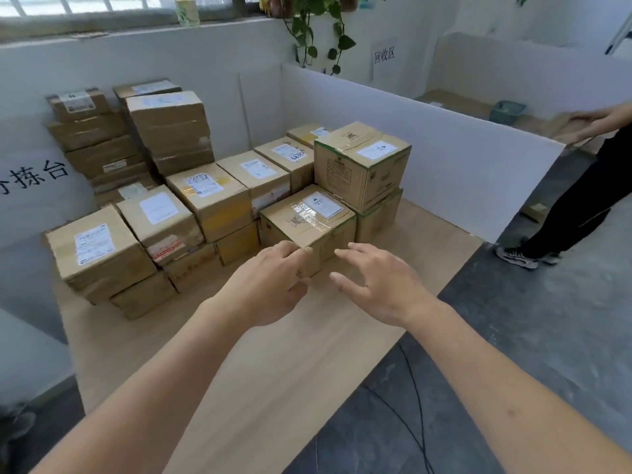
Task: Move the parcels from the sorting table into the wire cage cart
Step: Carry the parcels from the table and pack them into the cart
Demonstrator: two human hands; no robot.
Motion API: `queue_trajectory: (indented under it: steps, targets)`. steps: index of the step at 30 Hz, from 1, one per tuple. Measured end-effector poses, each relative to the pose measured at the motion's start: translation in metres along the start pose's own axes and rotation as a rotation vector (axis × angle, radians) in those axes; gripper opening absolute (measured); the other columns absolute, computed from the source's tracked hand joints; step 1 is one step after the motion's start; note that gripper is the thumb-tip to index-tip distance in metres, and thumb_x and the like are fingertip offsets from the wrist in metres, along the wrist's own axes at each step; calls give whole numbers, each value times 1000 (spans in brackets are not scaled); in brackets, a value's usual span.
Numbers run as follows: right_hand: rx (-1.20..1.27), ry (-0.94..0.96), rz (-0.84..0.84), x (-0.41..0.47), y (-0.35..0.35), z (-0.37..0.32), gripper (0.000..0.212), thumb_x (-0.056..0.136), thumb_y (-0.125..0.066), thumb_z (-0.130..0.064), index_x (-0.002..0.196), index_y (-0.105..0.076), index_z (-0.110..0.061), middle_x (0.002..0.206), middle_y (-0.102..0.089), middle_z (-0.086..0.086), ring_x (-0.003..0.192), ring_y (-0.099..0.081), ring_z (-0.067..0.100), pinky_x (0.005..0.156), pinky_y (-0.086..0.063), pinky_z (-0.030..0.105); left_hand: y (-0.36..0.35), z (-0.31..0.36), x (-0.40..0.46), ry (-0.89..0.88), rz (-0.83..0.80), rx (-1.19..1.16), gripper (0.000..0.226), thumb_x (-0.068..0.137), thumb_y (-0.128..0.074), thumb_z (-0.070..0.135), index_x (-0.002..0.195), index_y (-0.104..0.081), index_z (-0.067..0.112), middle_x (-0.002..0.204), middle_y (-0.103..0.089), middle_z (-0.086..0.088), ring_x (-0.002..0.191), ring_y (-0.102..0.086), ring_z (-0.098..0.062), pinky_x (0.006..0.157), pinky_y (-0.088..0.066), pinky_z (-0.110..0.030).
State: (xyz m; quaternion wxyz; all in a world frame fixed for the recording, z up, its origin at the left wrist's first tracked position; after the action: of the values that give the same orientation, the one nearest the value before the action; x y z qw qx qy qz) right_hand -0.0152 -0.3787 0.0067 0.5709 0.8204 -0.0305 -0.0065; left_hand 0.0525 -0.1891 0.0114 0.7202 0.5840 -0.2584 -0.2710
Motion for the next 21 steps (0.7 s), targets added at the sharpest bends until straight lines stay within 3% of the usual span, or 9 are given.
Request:
queue_trajectory:
  steps: [10,21]
  targets:
    - [11,145,-59,69,26,104,56,102,-48,-58,151,-49,-32,158,-45,-8,141,-45,15,108,-45,38,-33,35,85,207,-27,-20,43,102,-49,41,142,-45,26,144,-47,1,126,-53,-26,92,-55,-45]
    - [18,182,-177,200,-11,147,55,100,-51,-54,150,-50,-30,154,-48,-8,138,-48,17,109,-46,40,-74,-15,194,337,-31,-73,48,104,-50,40,149,-43,26,147,-46,3,128,-52,-24,97,-52,-42]
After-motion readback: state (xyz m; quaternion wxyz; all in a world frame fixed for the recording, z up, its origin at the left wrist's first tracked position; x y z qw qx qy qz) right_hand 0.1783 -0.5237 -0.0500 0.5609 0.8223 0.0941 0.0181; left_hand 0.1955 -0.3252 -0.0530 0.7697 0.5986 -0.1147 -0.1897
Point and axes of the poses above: each hand's wrist, its own x-axis towards the middle knuckle, its own y-axis out of the back of the hand, z = x × y, the point moved 4 cm from there along x, towards the middle knuckle
